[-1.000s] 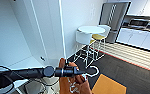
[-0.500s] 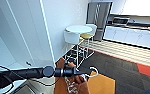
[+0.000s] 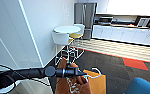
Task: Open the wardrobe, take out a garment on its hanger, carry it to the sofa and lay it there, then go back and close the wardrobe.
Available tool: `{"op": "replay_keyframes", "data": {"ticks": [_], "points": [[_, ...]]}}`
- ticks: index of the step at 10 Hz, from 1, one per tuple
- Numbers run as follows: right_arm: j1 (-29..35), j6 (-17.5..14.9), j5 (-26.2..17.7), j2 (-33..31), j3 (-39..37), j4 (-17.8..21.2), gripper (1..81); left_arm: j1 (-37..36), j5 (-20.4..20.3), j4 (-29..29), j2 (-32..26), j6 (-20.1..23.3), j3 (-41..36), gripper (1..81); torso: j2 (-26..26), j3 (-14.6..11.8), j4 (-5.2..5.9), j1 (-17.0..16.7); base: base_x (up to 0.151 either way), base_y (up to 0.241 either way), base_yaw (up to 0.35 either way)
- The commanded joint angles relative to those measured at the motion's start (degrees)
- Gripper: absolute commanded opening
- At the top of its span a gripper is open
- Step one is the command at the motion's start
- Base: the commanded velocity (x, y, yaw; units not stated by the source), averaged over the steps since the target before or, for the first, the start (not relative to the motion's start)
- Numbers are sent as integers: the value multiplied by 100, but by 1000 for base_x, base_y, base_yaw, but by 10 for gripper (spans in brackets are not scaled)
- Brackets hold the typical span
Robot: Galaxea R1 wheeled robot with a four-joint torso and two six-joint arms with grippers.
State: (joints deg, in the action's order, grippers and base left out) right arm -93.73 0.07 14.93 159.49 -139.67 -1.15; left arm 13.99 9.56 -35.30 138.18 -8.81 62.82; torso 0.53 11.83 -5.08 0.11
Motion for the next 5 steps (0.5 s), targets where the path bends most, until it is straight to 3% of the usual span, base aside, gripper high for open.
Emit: {"op": "replay_keyframes", "data": {"ticks": [1,5], "points": [[34,11,-289,-108,64,71,811,-999,11,59,114,178,-208,10,0,0,0,0,0,0,-339],[25,10,-280,-55,72,62,811,-999,11,68,131,178,-235,10,-2,0,0,0,0,0,-339]]}}
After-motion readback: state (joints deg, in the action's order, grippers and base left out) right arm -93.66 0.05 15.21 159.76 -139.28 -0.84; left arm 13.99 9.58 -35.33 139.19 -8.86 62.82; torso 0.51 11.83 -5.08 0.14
